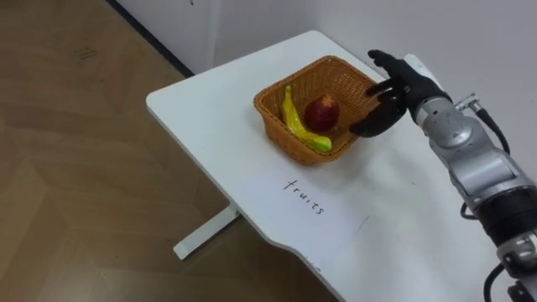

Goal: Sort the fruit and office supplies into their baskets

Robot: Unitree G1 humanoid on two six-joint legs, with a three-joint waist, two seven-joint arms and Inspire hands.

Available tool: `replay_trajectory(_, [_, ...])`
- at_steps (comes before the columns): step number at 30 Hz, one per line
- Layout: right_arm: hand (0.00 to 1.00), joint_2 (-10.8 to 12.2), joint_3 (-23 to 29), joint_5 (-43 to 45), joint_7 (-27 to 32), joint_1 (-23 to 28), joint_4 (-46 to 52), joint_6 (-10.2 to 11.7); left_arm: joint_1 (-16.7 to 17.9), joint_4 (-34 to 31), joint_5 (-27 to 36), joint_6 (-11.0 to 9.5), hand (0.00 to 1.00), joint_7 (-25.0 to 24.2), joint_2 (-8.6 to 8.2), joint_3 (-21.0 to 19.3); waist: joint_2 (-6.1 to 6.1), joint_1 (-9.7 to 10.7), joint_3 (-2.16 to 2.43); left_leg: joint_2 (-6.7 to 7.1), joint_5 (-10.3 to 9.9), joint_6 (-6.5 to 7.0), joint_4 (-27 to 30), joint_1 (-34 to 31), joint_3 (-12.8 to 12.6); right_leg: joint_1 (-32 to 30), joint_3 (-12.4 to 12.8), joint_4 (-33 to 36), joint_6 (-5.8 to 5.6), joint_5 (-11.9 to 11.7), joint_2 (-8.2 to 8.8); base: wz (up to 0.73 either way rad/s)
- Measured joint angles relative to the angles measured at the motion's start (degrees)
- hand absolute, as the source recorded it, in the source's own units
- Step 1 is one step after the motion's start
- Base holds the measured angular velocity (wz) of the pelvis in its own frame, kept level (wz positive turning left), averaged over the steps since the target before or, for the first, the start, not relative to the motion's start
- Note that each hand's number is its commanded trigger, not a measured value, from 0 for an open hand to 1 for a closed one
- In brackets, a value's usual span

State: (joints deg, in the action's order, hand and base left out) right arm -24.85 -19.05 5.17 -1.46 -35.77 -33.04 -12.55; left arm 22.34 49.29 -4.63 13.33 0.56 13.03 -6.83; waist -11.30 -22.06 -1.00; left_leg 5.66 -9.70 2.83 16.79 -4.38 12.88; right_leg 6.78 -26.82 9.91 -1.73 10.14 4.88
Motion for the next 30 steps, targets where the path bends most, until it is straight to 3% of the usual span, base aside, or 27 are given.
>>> replay_trajectory(6, [0.0, 0.0, 0.9, 0.0, 0.0, 0.1, 0.5, 0.2, 0.0, 0.1, 0.3, -0.1, 0.0, 0.0, -0.11, 0.0, 0.82, 1.2, 0.61, -0.11, -0.1, 0.07, 0.6, 0.4, -0.1, 0.2, -0.1, 0.3, -0.01, 0.0, 0.13, 0.0])
replay_trajectory(13, [0.0, -1.6, 3.1, 0.1, 0.1, 0.1, 2.2, 0.3, 0.2, 0.0, 0.6, 0.2, 0.0, 0.0, -0.16, 0.3, 1.45, 3.2, 0.67, -0.12, -0.1, 0.06, 0.5, 0.6, 0.1, 0.5, -0.1, 0.9, -0.02, 0.0, 0.25, 0.0])
replay_trajectory(19, [0.0, -2.2, 3.1, 0.1, -0.1, 0.1, 5.7, 0.4, 0.1, 0.0, 0.5, 0.4, 0.0, 0.3, -0.69, 0.3, 2.45, 5.8, 1.09, -0.26, -0.1, 0.1, 0.3, 1.3, -0.6, 0.8, 0.3, 1.0, -0.02, 0.0, 0.35, -0.05])
replay_trajectory(25, [0.0, -2.5, 3.1, 0.1, -1.3, 0.1, 7.6, 0.4, 0.3, -1.0, 0.0, 0.3, 0.0, 0.3, -0.82, 0.7, 3.02, 6.9, 0.79, -0.77, -0.1, 0.16, -0.5, 3.0, -2.2, 1.5, 2.0, 1.0, 0.0, 0.0, 0.22, -0.14])
replay_trajectory(30, [0.0, -2.6, 3.9, 0.1, -1.7, 0.1, 11.9, 0.6, 0.4, -1.0, -0.1, 0.3, 0.0, -0.2, -0.83, 1.2, 3.41, 8.7, 0.85, -1.08, -0.2, 0.28, -1.4, 4.0, -3.5, 1.5, 3.5, 0.9, 0.0, 0.0, 0.16, -0.13])
